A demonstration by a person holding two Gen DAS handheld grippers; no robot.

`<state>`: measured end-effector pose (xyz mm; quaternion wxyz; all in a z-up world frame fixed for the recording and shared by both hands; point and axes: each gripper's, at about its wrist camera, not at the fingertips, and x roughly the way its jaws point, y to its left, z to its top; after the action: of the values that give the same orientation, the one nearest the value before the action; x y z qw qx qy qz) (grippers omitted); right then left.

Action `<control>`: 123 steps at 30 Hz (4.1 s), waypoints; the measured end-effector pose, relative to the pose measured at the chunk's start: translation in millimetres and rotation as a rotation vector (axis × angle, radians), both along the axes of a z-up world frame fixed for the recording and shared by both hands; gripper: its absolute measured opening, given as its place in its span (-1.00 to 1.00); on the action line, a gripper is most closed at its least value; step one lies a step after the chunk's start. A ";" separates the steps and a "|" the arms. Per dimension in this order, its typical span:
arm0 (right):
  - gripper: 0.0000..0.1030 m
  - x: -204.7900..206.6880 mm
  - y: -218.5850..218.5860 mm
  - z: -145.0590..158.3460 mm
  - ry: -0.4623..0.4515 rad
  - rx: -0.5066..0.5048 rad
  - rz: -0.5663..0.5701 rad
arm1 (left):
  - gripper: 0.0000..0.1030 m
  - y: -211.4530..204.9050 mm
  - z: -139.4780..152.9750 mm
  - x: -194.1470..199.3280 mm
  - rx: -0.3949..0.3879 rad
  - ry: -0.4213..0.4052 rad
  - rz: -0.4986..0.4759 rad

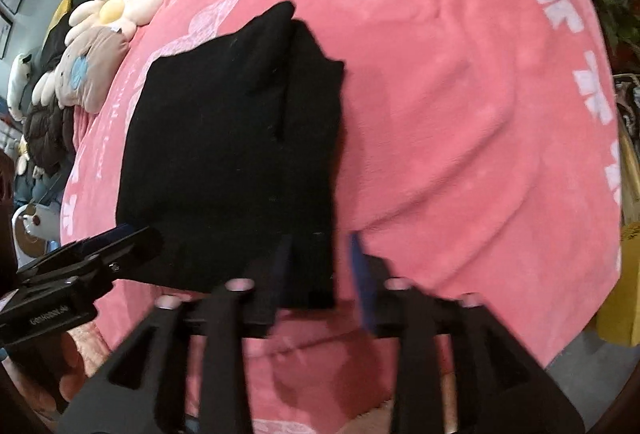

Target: Fold small clothes

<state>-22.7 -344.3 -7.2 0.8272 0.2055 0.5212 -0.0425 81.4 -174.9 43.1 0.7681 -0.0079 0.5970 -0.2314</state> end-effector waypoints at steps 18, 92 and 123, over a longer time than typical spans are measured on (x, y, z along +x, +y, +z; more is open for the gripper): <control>0.49 18.2 0.4 -39.4 0.015 0.226 0.009 | 0.61 77.8 -45.0 35.8 -0.239 0.270 0.251; -0.50 -10.0 62.7 16.9 -0.038 0.201 0.031 | -0.37 40.6 4.6 -14.7 0.050 0.129 0.003; -0.52 -10.5 295.8 240.7 -0.557 0.093 0.482 | -0.50 273.0 232.7 -60.0 -0.131 -0.397 0.195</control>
<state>-33.3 -48.5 233.6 0.9135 0.1179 0.3107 0.2346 21.4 98.2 275.9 0.8871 -0.0697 0.4142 -0.1915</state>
